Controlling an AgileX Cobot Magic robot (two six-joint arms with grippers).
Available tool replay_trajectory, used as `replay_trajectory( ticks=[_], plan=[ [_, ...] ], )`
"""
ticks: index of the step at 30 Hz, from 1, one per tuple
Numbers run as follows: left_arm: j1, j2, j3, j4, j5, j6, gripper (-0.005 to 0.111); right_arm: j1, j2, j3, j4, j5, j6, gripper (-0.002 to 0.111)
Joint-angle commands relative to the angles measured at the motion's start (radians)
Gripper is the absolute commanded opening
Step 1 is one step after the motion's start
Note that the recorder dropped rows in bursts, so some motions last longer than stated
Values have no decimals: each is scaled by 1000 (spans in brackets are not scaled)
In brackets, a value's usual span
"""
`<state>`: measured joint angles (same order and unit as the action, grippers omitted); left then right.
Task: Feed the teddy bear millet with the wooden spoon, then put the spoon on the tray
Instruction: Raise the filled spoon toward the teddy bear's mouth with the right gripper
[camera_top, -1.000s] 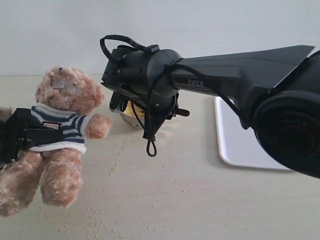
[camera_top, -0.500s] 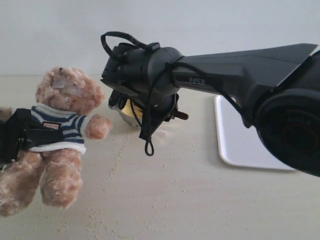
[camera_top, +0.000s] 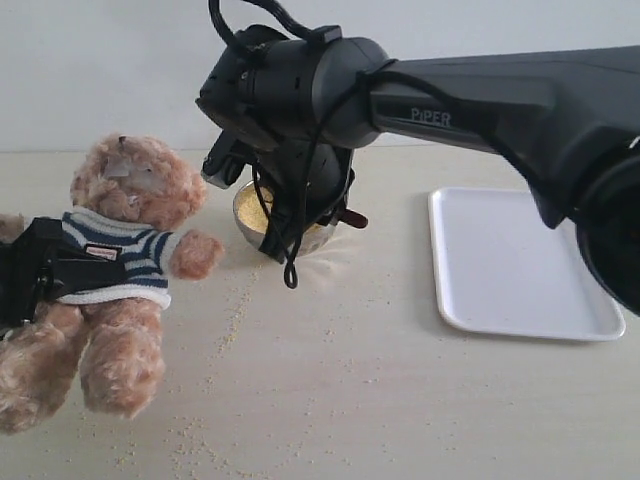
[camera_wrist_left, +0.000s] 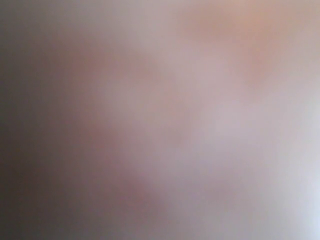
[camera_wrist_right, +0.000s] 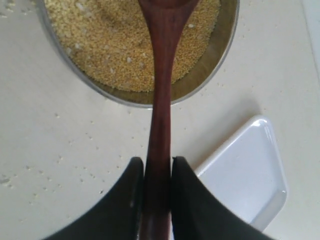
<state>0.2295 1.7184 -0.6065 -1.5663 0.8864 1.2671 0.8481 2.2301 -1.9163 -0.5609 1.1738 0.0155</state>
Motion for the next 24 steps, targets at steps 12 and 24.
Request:
replay_trajectory(
  ticks=[12,24],
  plan=[
    [-7,1,-5,15,-19,8,5,-1,-120,-2,126,47,-68,0],
    [-7,1,-5,-10,-1,6,5,-1,-270,-2,342,47,-75,0]
  ],
)
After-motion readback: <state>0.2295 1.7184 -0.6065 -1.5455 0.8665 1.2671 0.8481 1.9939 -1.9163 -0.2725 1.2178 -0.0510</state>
